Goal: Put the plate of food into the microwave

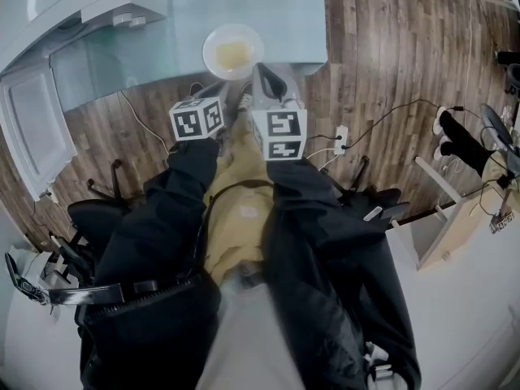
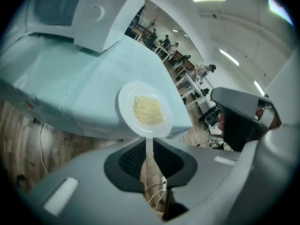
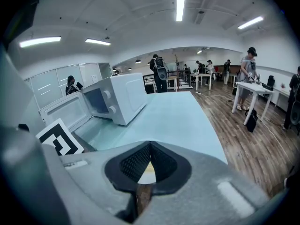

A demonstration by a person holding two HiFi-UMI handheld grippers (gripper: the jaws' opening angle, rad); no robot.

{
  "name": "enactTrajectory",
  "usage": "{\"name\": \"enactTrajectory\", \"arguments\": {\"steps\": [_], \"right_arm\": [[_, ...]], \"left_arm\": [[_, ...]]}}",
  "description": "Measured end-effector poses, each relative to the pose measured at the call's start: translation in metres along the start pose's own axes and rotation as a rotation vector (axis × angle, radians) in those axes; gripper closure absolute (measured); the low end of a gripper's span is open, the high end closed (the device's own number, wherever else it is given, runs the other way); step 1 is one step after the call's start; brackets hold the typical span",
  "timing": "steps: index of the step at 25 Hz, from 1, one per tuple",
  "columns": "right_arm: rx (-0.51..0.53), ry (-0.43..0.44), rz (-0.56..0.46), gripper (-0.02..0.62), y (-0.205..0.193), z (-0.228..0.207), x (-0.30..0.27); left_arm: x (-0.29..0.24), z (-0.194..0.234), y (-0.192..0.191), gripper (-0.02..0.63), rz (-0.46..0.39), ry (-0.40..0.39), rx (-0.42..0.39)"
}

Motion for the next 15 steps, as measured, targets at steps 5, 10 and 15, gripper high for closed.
{"name": "enactTrajectory", "arguments": {"steps": [5,10,15], "right_arm": [[-0.002,-0.005,0.022,0.598,-0.002,-0.007,-0.006],[-0.008,-0.011,0.023,0.598,-0.003,-0.015,-0.016],[-0.015,-0.02,0.04,0.598,-0.005,-0.025,-0.018]], "left_arm": [[-0.014,-0.001,-0.007,0.493,-0.037,-0.106,0.178],[-0.028,0.005,-0.013,0.427,-0.088,-0.219,0.388],[-0.038,0.008,-0.015,0.422,-0.122,-0.261,0.491]]}}
Point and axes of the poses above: the fingertips, and each gripper's own axes: x backward along the fingers, z to its left, y out of its top, the point moved 5 cm from there along x, backward along the fingers, and after that the axes turned 14 degrees about -x, right-handed, at the moved point
